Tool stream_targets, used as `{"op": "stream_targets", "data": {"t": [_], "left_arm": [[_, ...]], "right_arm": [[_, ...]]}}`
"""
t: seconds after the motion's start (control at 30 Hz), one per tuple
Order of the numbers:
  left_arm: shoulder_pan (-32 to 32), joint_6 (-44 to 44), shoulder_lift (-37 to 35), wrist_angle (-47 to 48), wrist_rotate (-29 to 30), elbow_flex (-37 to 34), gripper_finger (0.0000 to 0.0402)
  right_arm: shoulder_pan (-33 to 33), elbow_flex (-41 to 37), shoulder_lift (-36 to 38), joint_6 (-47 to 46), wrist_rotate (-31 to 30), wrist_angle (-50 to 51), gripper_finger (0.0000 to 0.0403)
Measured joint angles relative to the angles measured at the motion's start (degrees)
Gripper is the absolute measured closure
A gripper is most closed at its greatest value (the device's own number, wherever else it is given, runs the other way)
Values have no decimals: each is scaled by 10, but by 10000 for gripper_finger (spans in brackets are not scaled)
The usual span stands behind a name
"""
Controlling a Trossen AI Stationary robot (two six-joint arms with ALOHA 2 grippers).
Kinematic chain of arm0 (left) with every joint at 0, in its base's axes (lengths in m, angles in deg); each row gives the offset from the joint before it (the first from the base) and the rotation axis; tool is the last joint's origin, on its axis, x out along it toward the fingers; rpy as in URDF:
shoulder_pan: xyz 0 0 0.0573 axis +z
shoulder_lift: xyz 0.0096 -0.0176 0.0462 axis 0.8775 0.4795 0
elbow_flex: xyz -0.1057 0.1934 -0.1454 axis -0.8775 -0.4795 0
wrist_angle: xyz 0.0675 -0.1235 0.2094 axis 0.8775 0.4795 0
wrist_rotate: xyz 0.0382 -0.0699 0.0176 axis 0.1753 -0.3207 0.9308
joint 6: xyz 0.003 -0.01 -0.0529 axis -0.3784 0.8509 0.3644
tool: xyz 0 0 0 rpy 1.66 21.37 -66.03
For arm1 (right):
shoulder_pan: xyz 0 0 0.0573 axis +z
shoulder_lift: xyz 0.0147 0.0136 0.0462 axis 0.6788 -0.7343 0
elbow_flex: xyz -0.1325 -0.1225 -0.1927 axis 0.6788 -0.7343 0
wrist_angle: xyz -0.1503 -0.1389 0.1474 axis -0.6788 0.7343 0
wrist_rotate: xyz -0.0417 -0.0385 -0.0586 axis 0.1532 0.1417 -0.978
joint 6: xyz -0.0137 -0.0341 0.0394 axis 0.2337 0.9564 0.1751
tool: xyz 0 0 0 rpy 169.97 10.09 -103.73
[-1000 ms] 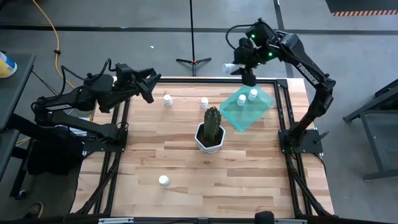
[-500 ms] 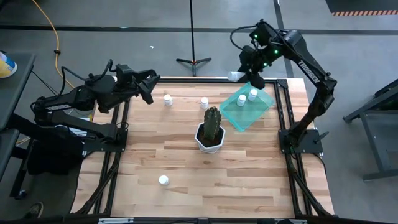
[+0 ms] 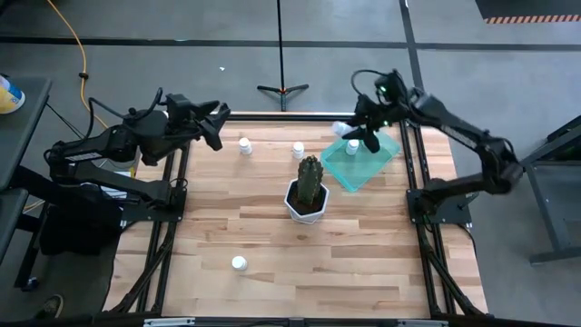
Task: Pick and place pill bottles into a basket
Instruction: Put the white medicine bottle into the blue bin
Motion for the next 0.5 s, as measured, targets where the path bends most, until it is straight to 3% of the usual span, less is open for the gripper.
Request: {"op": "stream_targets", "data": {"t": [0.13, 0.3, 0.4, 0.5], "left_arm": [[0, -2, 0, 0, 27, 0, 147], [0, -2, 0, 12, 30, 0, 147], [0, -1, 0, 15, 30, 0, 147], [0, -1, 0, 15, 30, 0, 147]], "right_arm": [[5, -167, 74, -130, -19, -263, 251], [36, -345, 115, -262, -146, -562, 251], [64, -415, 120, -306, -230, -670, 251], [102, -455, 120, -319, -340, -712, 251]]}}
